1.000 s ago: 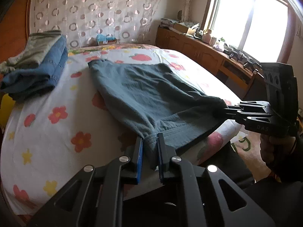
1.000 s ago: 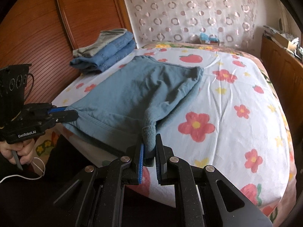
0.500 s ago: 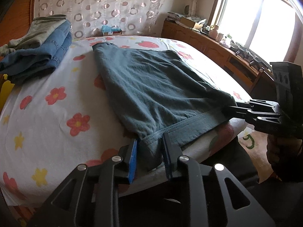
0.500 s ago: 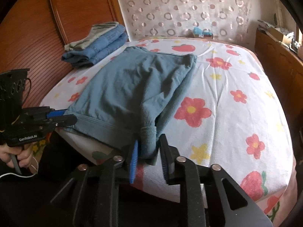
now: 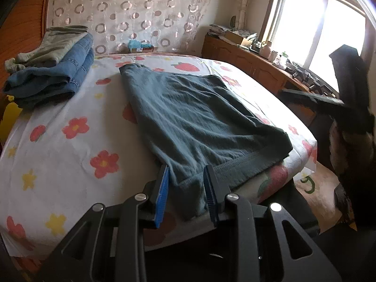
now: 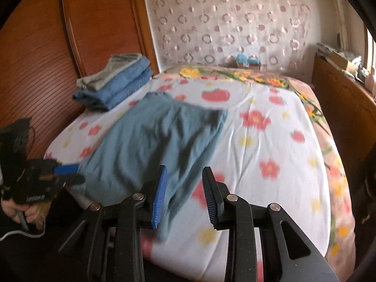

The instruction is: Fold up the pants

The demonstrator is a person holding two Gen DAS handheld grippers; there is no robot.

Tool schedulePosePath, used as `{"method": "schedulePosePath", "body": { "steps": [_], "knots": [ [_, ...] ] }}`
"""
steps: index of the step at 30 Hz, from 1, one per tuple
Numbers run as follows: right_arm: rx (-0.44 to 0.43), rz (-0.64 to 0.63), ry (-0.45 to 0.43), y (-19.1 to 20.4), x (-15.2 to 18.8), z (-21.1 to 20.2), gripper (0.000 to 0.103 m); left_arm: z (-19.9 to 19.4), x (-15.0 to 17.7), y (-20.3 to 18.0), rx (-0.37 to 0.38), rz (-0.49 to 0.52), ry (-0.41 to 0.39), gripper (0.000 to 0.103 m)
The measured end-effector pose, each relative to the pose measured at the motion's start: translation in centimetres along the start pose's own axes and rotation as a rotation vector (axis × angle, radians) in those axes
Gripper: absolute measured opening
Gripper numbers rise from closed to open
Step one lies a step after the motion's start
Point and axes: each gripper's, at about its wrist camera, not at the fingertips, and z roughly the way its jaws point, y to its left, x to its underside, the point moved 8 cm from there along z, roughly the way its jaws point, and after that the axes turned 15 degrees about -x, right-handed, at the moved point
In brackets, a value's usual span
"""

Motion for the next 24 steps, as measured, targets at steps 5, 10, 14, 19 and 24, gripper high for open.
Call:
{"method": "schedulePosePath", "body": {
  "steps": [5, 10, 14, 19, 24],
  "knots": [
    [-0.021, 0.043, 0.033, -3.9, -3.6, 4.2, 0.030, 0.6, -0.2, 0.4, -0.009, -0.017, 0.004, 0.029],
    [-0.006, 0.081, 0.082, -6.5, -4.7, 8.2, 0.026, 1.3, 0.3, 0.7, -0.014, -0.027, 0.020, 0.029],
    [0.023, 0.116, 0.111, -8.6, -5.0, 10.5, 0.022, 1.5, 0.4, 0.9, -0.001, -0.040, 0.026, 0.029],
    [0.018, 0.161, 0.124, -10.3, -5.2, 12.1, 0.016, 1.5, 0.4, 0.7, 0.000, -0.034, 0.022, 0.029],
    [0.019, 0.125, 0.125, -10.2, -5.7, 12.2, 0.003, 1.4, 0.4, 0.7, -0.001, -0.031, 0.018, 0.029]
  ]
}}
